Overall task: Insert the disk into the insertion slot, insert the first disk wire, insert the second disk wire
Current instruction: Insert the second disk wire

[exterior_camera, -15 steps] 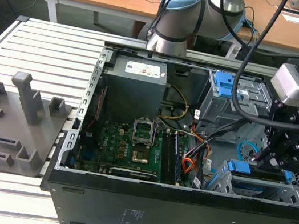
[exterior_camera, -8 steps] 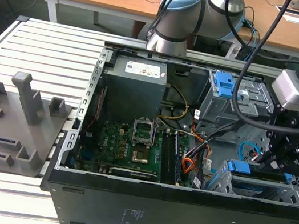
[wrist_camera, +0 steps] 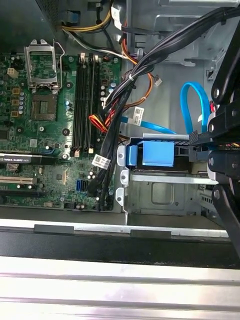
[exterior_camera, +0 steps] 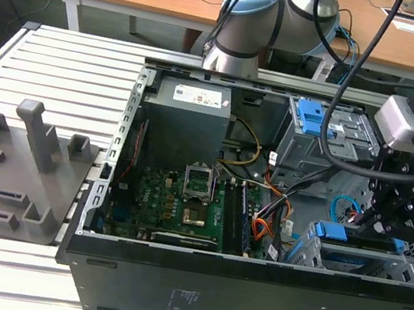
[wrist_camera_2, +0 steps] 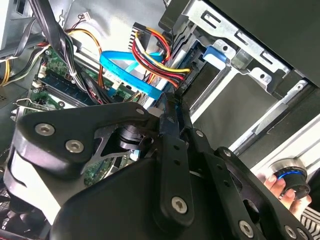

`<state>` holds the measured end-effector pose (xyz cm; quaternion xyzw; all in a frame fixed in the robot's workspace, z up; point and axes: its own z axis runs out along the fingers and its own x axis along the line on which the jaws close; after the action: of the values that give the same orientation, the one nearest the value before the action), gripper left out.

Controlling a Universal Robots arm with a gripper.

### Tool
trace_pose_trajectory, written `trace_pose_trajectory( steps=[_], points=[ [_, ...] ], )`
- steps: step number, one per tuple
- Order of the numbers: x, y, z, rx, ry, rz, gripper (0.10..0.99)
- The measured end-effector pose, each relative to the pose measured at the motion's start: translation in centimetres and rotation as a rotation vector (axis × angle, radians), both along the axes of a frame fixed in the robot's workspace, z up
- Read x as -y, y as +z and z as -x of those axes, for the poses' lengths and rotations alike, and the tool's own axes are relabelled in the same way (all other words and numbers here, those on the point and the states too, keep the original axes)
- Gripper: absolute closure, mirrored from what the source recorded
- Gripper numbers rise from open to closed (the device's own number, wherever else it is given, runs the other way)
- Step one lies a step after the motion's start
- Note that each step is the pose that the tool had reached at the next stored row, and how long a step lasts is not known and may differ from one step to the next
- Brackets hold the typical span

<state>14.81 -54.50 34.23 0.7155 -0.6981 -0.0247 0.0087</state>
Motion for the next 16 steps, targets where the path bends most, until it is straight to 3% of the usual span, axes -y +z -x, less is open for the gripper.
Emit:
trace_pose_trajectory(
  steps=[5, 16],
  points=[
    [-0.12, 0.23, -0.02, 0.0, 0.0, -0.001, 0.925],
    [-0.12, -0.29, -0.03, -0.0008, 0.0, -0.006, 0.925]
  ],
)
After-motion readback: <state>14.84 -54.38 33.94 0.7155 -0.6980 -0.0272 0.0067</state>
